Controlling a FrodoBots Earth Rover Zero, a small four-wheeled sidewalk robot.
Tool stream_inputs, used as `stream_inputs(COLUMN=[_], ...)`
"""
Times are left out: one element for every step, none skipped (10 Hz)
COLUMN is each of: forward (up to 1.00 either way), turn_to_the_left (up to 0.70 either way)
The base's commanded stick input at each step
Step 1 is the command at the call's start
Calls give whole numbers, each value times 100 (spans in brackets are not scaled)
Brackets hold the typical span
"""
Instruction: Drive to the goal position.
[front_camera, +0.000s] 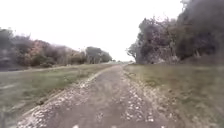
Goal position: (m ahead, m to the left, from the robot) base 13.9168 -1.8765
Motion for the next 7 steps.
stream_inputs(forward=[60,60,60,60,60,60,60], turn_to_the_left=[0,0,-6,-11,-15,-15,-15])
